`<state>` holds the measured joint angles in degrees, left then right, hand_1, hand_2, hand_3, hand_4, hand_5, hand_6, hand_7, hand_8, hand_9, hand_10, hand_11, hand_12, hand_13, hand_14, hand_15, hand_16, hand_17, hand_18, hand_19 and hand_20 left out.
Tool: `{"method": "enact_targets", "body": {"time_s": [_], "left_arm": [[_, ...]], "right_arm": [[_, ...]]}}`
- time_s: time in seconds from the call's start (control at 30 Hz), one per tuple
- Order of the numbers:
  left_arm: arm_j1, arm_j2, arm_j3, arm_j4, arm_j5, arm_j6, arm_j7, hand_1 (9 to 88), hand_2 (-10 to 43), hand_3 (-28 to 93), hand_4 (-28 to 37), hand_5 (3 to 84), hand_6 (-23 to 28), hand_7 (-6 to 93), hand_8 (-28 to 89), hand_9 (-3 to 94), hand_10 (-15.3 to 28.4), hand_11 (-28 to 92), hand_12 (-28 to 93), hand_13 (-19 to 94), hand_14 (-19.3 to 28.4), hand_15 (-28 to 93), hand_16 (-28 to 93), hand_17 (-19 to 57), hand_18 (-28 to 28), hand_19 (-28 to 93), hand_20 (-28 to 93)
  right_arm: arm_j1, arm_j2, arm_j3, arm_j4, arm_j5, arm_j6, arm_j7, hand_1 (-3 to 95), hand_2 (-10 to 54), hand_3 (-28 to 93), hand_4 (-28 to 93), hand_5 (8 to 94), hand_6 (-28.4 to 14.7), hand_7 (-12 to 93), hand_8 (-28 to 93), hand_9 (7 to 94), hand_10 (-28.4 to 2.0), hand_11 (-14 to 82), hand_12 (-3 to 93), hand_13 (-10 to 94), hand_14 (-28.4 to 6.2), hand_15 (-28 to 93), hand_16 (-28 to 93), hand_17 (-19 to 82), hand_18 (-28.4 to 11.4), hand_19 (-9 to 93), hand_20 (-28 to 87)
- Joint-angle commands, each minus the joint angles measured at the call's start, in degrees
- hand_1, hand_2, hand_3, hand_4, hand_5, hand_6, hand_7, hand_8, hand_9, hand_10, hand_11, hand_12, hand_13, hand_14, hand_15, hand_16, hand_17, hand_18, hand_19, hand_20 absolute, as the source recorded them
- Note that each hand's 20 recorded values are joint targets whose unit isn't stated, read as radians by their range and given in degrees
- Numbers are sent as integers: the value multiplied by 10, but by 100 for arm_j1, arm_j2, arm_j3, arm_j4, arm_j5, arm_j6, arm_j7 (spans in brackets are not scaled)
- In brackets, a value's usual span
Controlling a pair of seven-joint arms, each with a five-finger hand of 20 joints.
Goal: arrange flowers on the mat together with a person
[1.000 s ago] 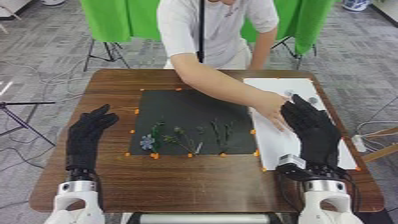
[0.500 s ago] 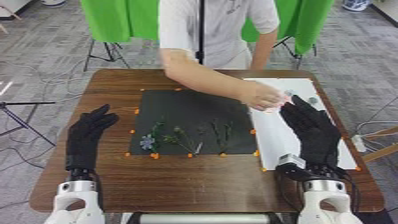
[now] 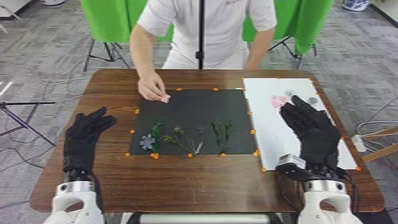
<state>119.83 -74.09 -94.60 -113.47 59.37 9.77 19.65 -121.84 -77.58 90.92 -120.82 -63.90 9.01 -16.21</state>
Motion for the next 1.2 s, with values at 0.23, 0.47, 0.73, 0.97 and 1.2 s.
{"method": "enact_targets", "body": {"time_s": [0.23,0.47,0.73,0.97,1.2], "left_arm": [[70,-49,-63,11,208,-148,-166,218,129,662,-282,539,67,101,-61,542,154,185,133,455,188,180,-2,130,123,102,232],[88,-48,-63,8,204,-203,-144,234,66,682,-264,534,67,98,-57,534,153,185,134,448,187,175,-1,126,123,98,228],[105,-60,-80,2,205,-210,-118,236,58,677,-254,534,67,99,-56,531,153,185,134,447,188,175,1,125,123,97,227],[89,-62,-79,11,214,-228,-107,234,55,677,-251,532,67,97,-56,530,154,184,134,444,185,171,1,124,123,96,226],[95,-43,-76,-5,207,-199,-126,234,53,675,-250,532,67,97,-56,529,153,184,134,445,187,171,2,124,123,96,226]], "right_arm": [[-56,-34,-17,-25,-6,40,-20,76,62,755,-176,515,-31,89,-79,501,-149,62,126,390,-121,132,150,223,-130,14,302],[-69,-27,-15,-28,1,45,-29,77,63,755,-176,515,-31,88,-79,501,-149,62,126,390,-122,132,150,224,-130,13,302],[-39,-14,-30,-16,1,29,-36,77,62,755,-175,517,-30,89,-78,501,-148,62,126,390,-121,133,150,224,-129,14,302],[-24,46,116,-59,-165,11,-93,84,50,758,-174,515,-29,90,-78,501,-148,63,127,390,-121,133,150,224,-128,13,303],[303,901,778,-219,-2542,1211,250,145,-39,750,-168,516,-21,101,-78,515,-142,68,136,401,-103,132,137,238,-131,24,314]]}}
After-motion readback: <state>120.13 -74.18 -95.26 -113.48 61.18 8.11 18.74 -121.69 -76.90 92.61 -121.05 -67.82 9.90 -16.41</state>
